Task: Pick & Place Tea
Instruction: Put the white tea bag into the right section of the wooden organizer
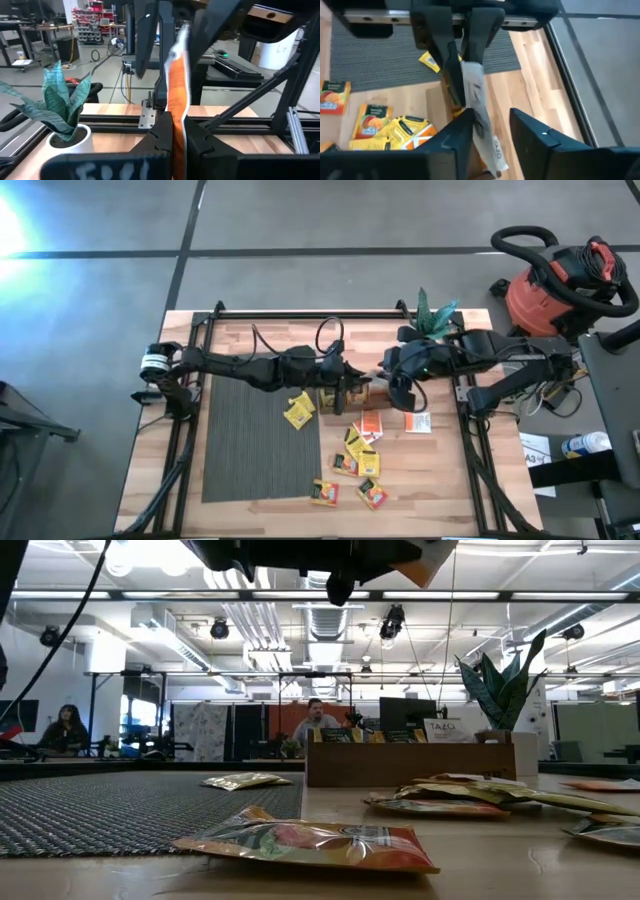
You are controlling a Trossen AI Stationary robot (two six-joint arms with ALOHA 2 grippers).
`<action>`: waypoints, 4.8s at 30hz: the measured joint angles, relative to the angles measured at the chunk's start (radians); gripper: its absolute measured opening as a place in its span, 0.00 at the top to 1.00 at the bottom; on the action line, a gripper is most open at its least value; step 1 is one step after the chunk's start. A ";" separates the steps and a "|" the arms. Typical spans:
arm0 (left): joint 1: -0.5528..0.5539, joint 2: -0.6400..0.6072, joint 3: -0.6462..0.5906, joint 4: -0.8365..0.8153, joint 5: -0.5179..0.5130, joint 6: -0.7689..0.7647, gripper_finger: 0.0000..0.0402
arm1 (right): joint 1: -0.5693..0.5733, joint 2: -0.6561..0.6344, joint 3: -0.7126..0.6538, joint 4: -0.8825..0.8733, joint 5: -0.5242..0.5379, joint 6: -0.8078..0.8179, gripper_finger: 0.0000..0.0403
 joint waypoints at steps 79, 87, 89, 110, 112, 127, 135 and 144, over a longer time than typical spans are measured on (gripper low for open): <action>-0.287 -0.269 -0.002 -0.967 -0.786 -0.721 0.60 | -0.380 0.268 -0.286 0.040 -0.387 -0.291 0.67; -0.283 -0.261 -0.002 -0.975 -0.752 -0.717 0.60 | -0.378 0.000 -0.438 0.003 -0.398 0.064 0.67; -0.282 -0.256 -0.002 -0.975 -0.747 -0.717 0.60 | -0.376 -0.089 -0.533 0.007 -0.400 0.218 0.68; -0.219 -0.236 -0.002 -0.888 -0.601 -0.726 0.60 | -0.264 -0.445 -1.154 0.316 -0.311 0.964 0.76; -0.219 -0.236 -0.002 -0.888 -0.601 -0.735 0.60 | -0.257 -0.434 -1.171 0.343 -0.318 0.964 0.78; -0.219 -0.236 -0.002 -0.881 -0.578 -0.741 0.60 | -0.063 -0.309 -1.169 0.470 -0.351 1.006 0.79; -0.217 -0.170 -0.002 -0.738 -0.478 -0.723 0.60 | 0.079 -0.296 -1.084 0.453 -0.322 1.034 0.80; -0.216 0.040 0.050 -0.501 -0.284 -0.667 0.60 | 0.295 -0.309 -0.996 0.312 -0.234 1.224 0.80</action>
